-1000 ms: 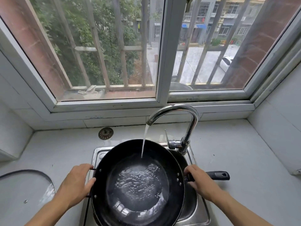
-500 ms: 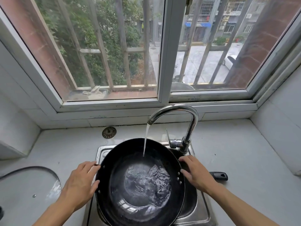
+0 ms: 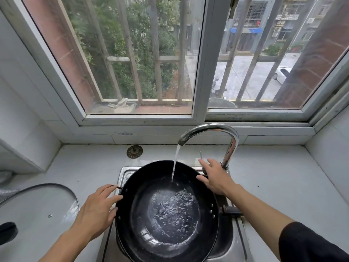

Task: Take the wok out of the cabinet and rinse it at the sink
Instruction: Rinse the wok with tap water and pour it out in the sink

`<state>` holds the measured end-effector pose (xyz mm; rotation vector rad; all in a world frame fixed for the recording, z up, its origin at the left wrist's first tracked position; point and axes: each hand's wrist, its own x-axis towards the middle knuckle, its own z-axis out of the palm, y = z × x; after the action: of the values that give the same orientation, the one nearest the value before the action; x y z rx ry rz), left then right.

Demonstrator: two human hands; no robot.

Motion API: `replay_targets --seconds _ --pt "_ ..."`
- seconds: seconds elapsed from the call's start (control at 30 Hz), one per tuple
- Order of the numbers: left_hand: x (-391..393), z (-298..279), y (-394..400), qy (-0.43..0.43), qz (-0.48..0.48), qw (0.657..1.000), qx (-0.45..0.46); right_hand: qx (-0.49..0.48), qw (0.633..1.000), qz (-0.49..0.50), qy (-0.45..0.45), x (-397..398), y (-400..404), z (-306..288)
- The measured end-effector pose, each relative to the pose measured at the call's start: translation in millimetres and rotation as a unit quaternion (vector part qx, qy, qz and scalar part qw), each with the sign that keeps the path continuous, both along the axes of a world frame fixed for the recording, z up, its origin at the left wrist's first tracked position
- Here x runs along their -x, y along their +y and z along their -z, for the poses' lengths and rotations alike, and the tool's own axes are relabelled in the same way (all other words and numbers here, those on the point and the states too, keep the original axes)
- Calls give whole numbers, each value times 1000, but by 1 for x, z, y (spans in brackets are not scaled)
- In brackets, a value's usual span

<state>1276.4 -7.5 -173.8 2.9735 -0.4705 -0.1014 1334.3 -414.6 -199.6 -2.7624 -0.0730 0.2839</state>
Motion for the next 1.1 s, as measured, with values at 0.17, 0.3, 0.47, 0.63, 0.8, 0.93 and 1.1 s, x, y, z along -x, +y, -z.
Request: replay_targets --seconds 0.17,0.3,0.47,0.63,0.8,0.93,1.1 --pt "5 0 0 1 -11 1000 15 40 999 11 5 -20 5 4" --pt "7 -1 -2 2 -20 1000 24 83 997 7 2 -29 6 1" --pt "5 -1 -3 9 -25 1000 13 91 995 40 6 -30 8 0" --pt "3 0 1 14 -23 1000 5 61 996 54 24 -35 19 -6" --pt "2 0 0 25 -17 999 -10 -18 998 59 26 -14 10 -14" --pt "1 -2 2 50 -1 998 -33 -45 999 2 -2 14 -2 -20" --pt "1 -9 4 106 36 989 -101 -13 998 -56 12 59 -29 -17"
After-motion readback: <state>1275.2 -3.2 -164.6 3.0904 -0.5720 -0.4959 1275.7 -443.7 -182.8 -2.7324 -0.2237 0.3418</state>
